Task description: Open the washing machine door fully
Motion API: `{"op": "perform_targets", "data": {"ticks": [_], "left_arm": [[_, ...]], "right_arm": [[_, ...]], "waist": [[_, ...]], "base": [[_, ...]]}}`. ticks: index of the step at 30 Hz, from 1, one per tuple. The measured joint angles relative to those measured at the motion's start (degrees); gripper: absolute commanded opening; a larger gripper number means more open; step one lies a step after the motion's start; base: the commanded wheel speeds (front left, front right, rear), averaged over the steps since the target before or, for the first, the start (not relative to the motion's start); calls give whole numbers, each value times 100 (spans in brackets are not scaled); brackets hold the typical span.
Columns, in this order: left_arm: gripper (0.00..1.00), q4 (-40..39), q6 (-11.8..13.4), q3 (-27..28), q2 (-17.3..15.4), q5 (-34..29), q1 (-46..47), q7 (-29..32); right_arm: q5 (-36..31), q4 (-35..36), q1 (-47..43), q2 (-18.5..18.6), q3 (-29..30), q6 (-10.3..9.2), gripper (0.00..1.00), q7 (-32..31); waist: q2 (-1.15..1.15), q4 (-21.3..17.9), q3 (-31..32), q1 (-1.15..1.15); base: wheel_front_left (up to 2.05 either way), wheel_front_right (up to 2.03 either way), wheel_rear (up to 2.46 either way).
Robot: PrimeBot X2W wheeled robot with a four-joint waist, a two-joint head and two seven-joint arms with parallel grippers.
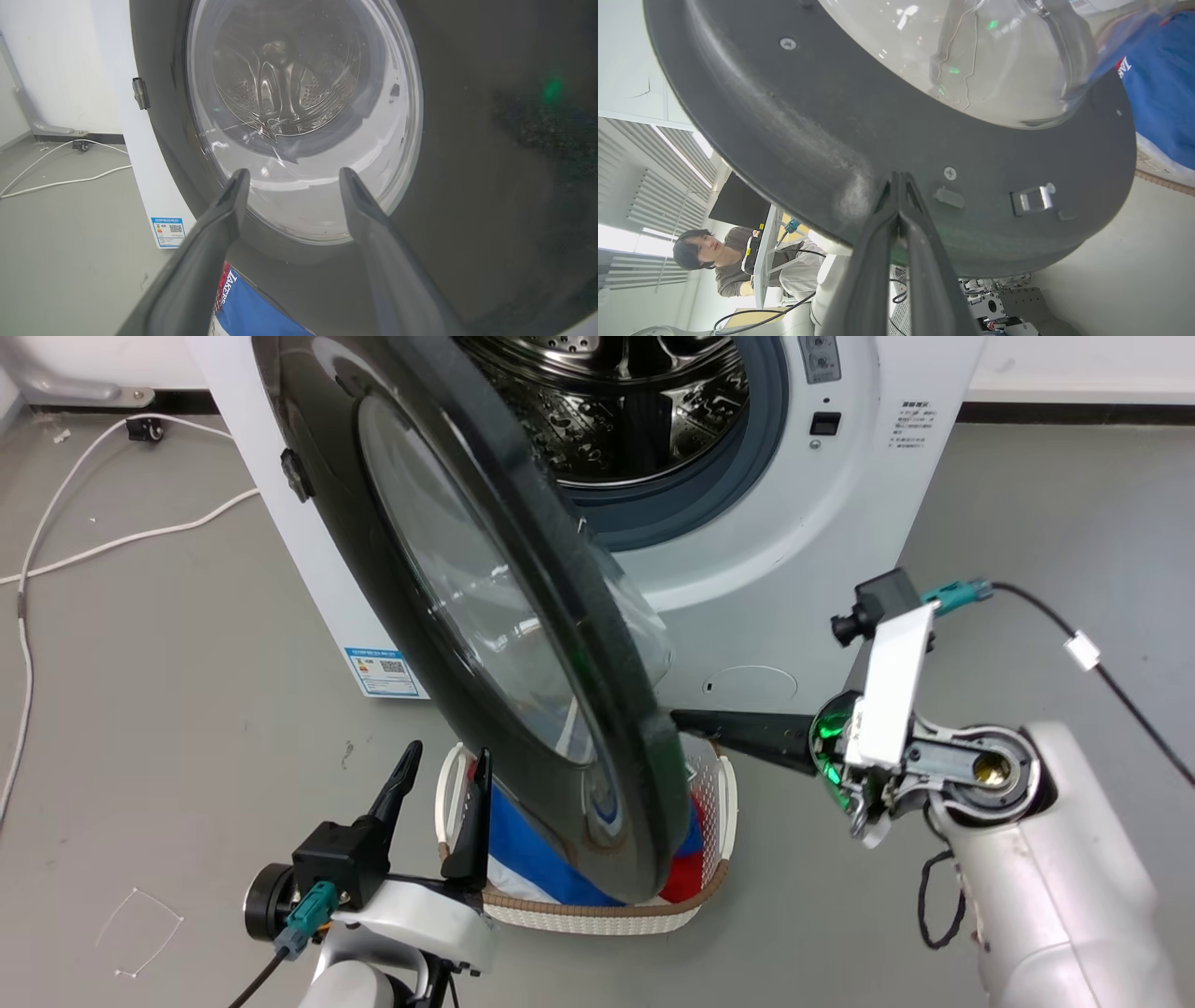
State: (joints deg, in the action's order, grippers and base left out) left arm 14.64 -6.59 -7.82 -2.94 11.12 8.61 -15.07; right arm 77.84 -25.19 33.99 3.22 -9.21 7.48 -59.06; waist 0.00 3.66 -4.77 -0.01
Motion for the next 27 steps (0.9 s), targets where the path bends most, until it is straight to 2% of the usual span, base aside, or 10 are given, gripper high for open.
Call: {"op": "perform_targets", "data": {"ticks": [4, 7, 12, 19, 20, 21, 22, 27], "left_arm": [[100, 13, 12, -30, 0, 26, -20, 0], [100, 12, 31, -38, -1, 59, -44, 0], [100, 14, 55, -33, -1, 73, -57, 0], [100, 68, 56, 30, 0, 76, -130, 0], [100, 90, 56, 37, 0, 75, -138, 0], [100, 105, 56, 45, -1, 75, -155, 0], [100, 122, 56, 52, 0, 71, -169, 0], [100, 160, 60, 101, 0, 65, -265, 0]], "right_arm": [[153, 140, -159, -7, -289, 0, 0, 263], [63, 238, -257, -23, -427, 0, 0, 709], [-120, 347, -492, -27, -407, 0, 0, 1744], [-672, 681, -984, 64, 5, 1, 0, 3502], [-759, 725, -1083, 108, 88, 1, 6, 3768], [-887, 766, -1203, 174, 146, 1, 49, 4025], [-1082, 804, -1328, 267, 172, 1, 100, 4285], [-1725, 1020, -1957, 472, 370, 1, 100, 5347]], "waist": [[0, 0, 61, 0], [0, -8, 95, 0], [0, -40, 128, 0], [0, -99, 229, 1], [0, -105, 258, 0], [0, -109, 290, 0], [0, -114, 321, 1], [0, -162, 443, 0]], "base": [[0, 0, 0], [0, 0, 0], [0, 0, 0], [0, 0, 0], [0, 0, 0], [0, 0, 0], [0, 0, 0], [0, 0, 0]]}}
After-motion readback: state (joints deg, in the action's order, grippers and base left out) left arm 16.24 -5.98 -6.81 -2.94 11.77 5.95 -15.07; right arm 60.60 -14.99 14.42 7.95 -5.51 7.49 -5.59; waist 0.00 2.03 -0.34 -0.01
